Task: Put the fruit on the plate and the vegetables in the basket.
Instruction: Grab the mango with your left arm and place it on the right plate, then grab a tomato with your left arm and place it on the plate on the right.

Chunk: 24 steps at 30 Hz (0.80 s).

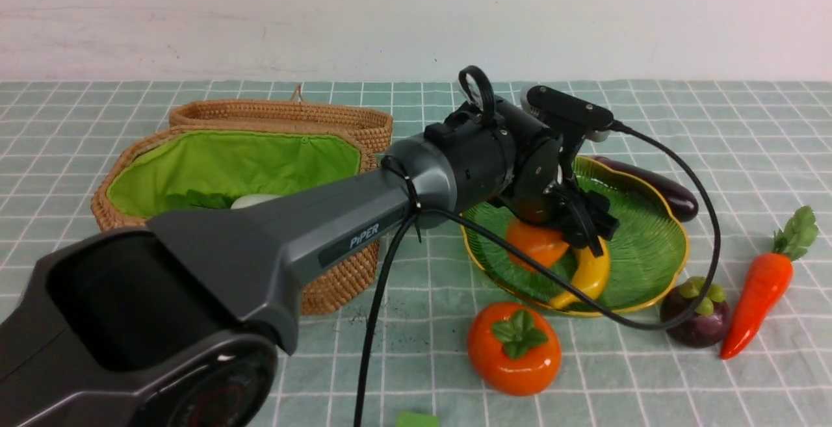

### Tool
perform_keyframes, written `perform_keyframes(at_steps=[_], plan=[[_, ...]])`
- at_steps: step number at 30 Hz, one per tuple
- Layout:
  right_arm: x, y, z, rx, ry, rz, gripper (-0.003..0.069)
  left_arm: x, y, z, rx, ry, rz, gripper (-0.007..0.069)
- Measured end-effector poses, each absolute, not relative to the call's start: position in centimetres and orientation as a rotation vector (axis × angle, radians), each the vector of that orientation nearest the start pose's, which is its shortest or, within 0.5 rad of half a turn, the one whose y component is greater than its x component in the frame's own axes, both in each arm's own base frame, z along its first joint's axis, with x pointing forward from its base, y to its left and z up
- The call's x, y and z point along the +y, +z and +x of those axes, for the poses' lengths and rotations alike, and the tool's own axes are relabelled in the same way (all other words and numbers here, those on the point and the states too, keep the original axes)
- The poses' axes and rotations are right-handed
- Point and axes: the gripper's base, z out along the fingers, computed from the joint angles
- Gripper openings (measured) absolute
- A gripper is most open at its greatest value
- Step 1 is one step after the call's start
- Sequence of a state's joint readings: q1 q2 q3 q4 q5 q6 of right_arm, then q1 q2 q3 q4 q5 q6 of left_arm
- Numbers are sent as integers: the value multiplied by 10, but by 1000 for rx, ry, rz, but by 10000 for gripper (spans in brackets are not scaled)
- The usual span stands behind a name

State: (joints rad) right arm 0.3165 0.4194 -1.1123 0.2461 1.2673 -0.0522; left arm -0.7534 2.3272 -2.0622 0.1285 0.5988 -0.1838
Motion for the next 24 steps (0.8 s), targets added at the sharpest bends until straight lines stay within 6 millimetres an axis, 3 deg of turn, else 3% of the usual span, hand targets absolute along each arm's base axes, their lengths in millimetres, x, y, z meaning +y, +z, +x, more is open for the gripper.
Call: perform_keyframes(at_steps=[4,9,12,14,17,18,20,24], plan=[[20,424,-7,2016,450,-447,150,-361,219,395,2259,-314,753,664],[18,424,-6,2018,421,-440,150,-353,234,387,2326,-290,755,625],[16,424,-5,2020,389,-433,150,-336,273,364,2448,-291,747,505],[16,424,-5,2021,388,-432,150,-331,285,357,2475,-286,751,465],[16,424,-5,2021,386,-432,150,-312,331,321,2529,-236,795,234],[16,424,-5,2021,386,-432,150,-312,333,316,2534,-223,810,189],[16,424,-5,2021,385,-432,150,-310,347,286,2513,-167,886,28],[15,424,-5,2021,384,-432,150,-324,326,250,2506,-59,1052,-13]])
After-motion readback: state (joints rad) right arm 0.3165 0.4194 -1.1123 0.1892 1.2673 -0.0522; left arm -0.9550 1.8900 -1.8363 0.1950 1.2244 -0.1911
